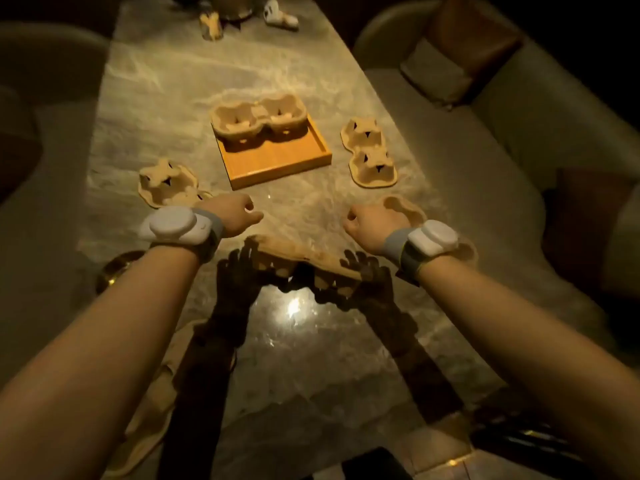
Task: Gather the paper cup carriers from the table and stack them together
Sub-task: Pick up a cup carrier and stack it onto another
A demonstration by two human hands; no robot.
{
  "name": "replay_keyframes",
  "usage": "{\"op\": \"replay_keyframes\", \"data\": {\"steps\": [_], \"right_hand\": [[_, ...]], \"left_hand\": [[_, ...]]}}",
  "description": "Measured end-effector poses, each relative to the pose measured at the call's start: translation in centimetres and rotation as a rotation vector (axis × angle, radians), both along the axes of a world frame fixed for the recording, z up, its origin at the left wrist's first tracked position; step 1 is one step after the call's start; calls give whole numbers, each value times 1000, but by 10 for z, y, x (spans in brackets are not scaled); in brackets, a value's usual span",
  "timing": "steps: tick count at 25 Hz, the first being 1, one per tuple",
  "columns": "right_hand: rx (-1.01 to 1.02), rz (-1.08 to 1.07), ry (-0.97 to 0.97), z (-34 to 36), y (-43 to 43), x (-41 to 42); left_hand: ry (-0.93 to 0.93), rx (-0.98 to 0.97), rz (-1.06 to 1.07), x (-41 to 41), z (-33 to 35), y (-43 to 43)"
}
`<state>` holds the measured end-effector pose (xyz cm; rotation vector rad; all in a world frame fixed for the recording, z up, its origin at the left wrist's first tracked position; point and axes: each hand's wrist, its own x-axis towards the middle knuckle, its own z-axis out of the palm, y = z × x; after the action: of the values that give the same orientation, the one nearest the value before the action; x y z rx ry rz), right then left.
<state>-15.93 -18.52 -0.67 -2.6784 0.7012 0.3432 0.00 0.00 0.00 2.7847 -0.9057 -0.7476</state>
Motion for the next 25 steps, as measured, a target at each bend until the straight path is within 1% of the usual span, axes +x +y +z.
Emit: {"op": "replay_keyframes", "data": {"steps": [3,5,7,9,10,12,14,16,18,20,22,25], "right_hand": [[-8,-46,132,-16,2,-5],[96,-118,193,-29,4,-10],[297,-201,230,-39,7,-14],[465,-325,146,-46,9,-17],[510,-397,78,-48,11,-19],[492,-448,-61,-48,10,-26],[420,-380,-168,-44,6,-35],[359,-269,-263,-45,7,-46],[322,-213,-333,-49,8,-56],[324,-170,-336,-57,13,-61],[297,-173,-329,-62,12,-67],[296,-136,-303,-68,12,-69]], "left_hand": [[-27,106,26,-7,-15,1],[17,123,61,-14,-23,1],[104,41,177,-18,-30,1],[126,-98,324,-23,-37,4],[118,-160,392,-28,-41,8],[188,-293,528,-44,-46,19],[366,-462,675,-60,-48,30],[487,-565,812,-82,-49,44],[534,-583,896,-101,-56,52],[538,-579,953,-119,-62,62],[533,-555,937,-128,-69,63],[490,-573,928,-132,-73,65]]}}
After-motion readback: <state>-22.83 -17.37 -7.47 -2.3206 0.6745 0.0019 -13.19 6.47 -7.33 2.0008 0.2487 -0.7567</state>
